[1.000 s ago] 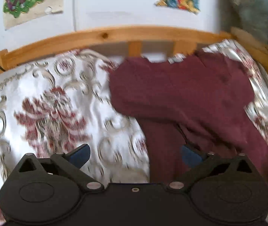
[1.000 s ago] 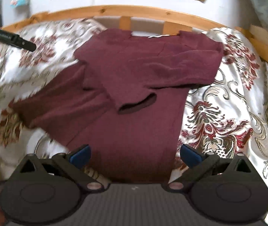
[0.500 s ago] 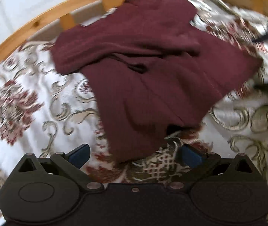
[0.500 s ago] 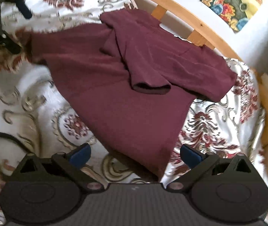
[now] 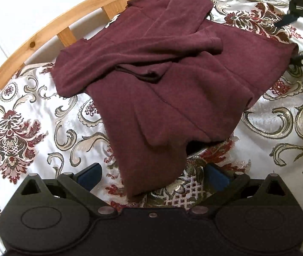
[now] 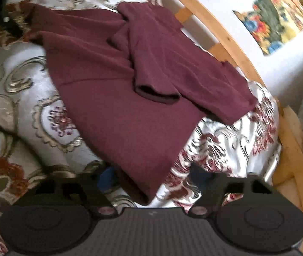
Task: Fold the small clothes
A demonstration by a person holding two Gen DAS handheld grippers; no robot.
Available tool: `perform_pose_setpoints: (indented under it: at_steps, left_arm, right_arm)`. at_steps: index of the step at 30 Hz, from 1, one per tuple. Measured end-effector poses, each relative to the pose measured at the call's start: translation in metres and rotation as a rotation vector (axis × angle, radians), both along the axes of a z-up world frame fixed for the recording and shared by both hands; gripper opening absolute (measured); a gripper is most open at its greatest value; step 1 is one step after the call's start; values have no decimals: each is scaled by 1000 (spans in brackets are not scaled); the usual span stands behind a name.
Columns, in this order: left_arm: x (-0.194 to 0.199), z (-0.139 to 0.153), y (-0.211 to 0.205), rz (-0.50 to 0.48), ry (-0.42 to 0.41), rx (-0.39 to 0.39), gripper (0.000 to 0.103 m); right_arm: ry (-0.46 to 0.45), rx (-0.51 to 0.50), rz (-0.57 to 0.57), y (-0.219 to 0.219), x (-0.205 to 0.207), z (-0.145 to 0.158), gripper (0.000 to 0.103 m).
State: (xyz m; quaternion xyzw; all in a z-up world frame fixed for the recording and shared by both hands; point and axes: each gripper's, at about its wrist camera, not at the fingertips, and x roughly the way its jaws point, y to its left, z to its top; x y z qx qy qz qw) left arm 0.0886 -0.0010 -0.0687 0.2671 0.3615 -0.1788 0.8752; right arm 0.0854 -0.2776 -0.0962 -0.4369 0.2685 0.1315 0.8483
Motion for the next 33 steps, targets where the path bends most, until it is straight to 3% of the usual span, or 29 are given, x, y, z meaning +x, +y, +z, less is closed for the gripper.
perform_pose_setpoints:
  at_steps: [2, 4, 13, 18, 27, 30, 31, 32, 33]
  left_arm:
    - [0, -1, 0, -1, -3, 1, 103]
    - [0, -1, -1, -5, -9, 4, 103]
    - [7, -7, -8, -41, -61, 19, 103]
    - [11, -7, -6, -27, -69, 6, 102]
    - [3, -7, -11, -60, -121, 56, 68]
    - [-3, -9, -15, -92, -135, 86, 43]
    - [-5, -9, -16, -96, -143, 102, 27]
    - [-7, -10, -18, -97, -154, 121, 17]
    - [-9, -10, -18, -96, -166, 135, 15]
  right_arm:
    - [13, 11, 20, 3, 0, 1, 21]
    - [20, 49, 17, 5, 4, 7, 9]
    - [37, 490, -133, -22, 50, 103, 7]
    - [55, 674, -189, -45, 79, 139, 7]
    - [52, 706, -227, -51, 84, 141, 7]
    - [57, 705, -239, -52, 80, 137, 8]
    - [59, 705, -245, -52, 79, 136, 7]
    - [59, 705, -250, -52, 75, 134, 8]
    - [60, 706, -253, -53, 73, 131, 7]
